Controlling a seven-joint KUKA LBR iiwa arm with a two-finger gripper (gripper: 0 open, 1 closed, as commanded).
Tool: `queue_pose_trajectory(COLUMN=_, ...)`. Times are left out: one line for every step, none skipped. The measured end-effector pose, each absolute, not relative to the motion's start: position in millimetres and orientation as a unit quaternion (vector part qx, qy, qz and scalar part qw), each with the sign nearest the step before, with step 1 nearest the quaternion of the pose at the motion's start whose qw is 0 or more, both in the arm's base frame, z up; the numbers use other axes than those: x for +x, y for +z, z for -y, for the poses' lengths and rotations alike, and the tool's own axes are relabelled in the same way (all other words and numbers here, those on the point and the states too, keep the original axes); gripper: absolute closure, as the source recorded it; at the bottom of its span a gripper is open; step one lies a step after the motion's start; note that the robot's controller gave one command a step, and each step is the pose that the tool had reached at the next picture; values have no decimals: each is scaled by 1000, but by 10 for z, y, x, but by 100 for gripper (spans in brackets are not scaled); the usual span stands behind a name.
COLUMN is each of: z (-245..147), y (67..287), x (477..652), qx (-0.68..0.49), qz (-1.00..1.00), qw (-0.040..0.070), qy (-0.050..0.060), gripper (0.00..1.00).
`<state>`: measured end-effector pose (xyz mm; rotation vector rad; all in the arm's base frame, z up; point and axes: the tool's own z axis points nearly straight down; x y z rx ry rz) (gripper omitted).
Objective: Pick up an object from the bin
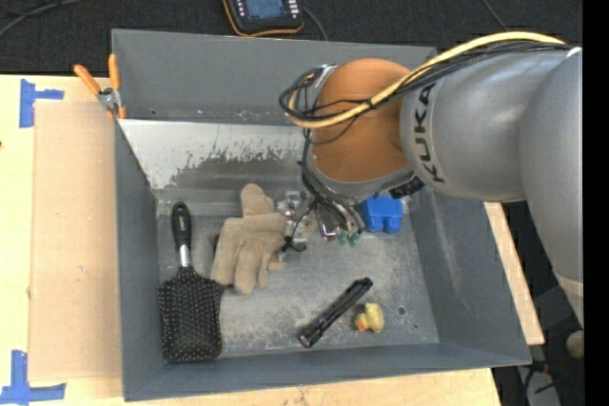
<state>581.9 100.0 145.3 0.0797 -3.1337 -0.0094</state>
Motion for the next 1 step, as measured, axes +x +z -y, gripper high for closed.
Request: queue_pose_trajectory(z=-999, y=1473, x=5819, qx=25, qz=1000, qw=3, qy=-3, gripper=100)
